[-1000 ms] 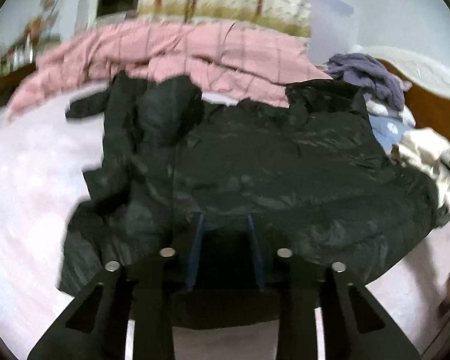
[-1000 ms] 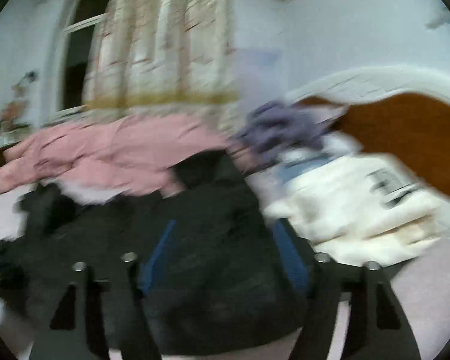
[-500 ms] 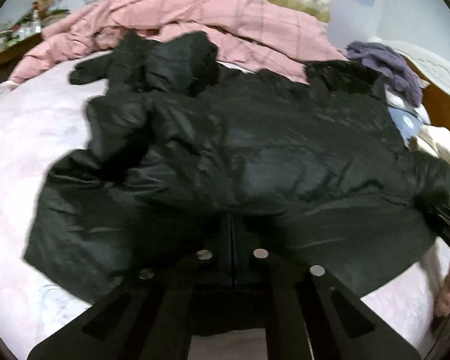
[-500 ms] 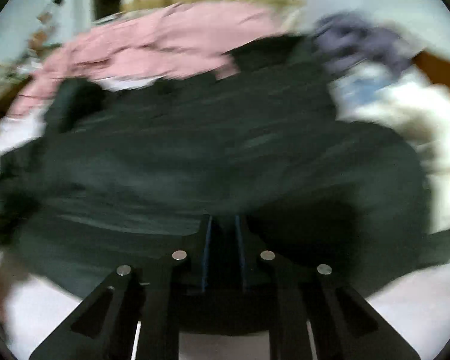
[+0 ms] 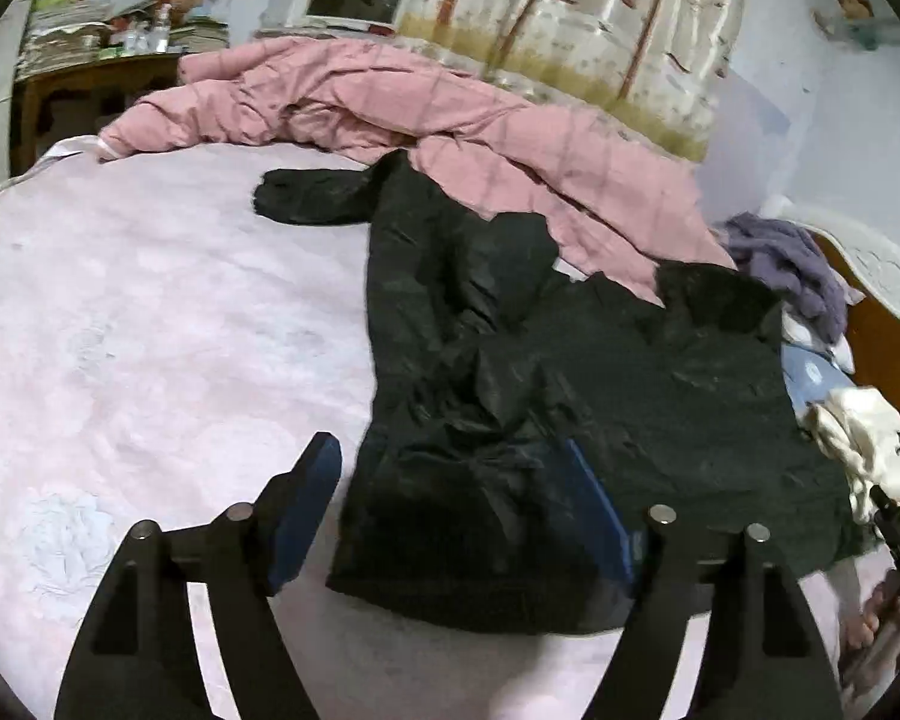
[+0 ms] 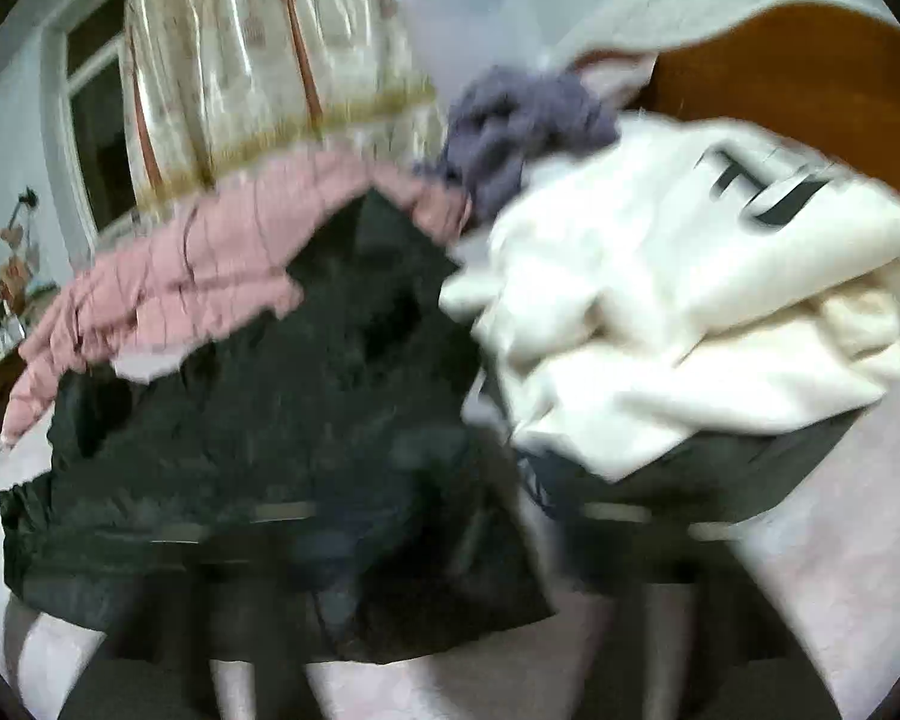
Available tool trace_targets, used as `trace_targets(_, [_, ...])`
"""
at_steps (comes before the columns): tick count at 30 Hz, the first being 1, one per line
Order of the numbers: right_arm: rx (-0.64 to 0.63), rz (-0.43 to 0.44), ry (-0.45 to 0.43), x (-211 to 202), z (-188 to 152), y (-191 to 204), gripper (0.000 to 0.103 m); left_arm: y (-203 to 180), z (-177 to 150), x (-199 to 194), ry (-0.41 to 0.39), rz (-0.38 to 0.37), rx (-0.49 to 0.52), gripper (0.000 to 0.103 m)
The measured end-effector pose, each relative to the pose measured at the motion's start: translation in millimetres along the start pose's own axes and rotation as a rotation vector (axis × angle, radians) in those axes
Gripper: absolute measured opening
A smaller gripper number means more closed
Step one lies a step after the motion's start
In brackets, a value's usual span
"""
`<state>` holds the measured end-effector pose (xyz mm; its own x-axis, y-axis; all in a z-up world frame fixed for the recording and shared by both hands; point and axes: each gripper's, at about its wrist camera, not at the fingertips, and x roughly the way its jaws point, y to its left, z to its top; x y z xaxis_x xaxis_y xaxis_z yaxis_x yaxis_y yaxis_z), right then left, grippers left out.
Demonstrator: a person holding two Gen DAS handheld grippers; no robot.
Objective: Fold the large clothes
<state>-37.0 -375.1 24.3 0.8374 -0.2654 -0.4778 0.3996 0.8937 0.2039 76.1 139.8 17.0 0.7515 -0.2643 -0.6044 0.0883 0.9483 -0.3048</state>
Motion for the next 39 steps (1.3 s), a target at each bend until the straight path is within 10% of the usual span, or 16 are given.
trace_targets(7, [0.134,0.044,0.185,32.6,-13.0,-18.7,0.103,0.8,-26.6,41.9,0.212,0.082,-0.020,0.076])
trace_targets(11, [0.186,0.256,0.379,68.1,-25.8,-18.4,0.102,0.1,-29.1,51.6,0.214,0.037,-0.048,0.076])
trace_targets(14, [0.184,0.265,0.364,71.3,-24.4,-15.5,0.101,11.8,-24.9,49.6,0.203,-0.021,-0.121,0.037])
trace_targets(15, [0.171,0.269,0.362,70.9,-24.2,-13.1,0.095,13.2,-25.6,49.5,0.212,-0.056,-0.143,0.021])
trace_targets(17, [0.148,0.254,0.353,69.7,-24.3,-7.9,0.023,7.6,-28.5,44.3,0.199,-0.051,-0.142,0.014])
trace_targets(22, [0.107,0.229,0.252,32.0,-18.7,-4.9,0.010,-14.0,-32.6,-4.2,0.095,0.010,-0.034,0.011])
trace_targets(30, [-0.019,0.130,0.199,-60.2,-54.0,4.5,0.012,-5.9,-64.7,-57.4,0.088,0.116,0.027,0.027])
trace_targets(35, [-0.033,-0.086,0.054,-86.2,-41.9,1.3,0.063,6.1,-52.9,-98.8,-0.111,0.173,0.063,0.040])
trace_targets(39, [-0.015,-0.024,-0.106,-116.8,-2.3,1.7,0.067,-2.7,-17.2,-96.0,-0.085,0.034,0.112,0.040])
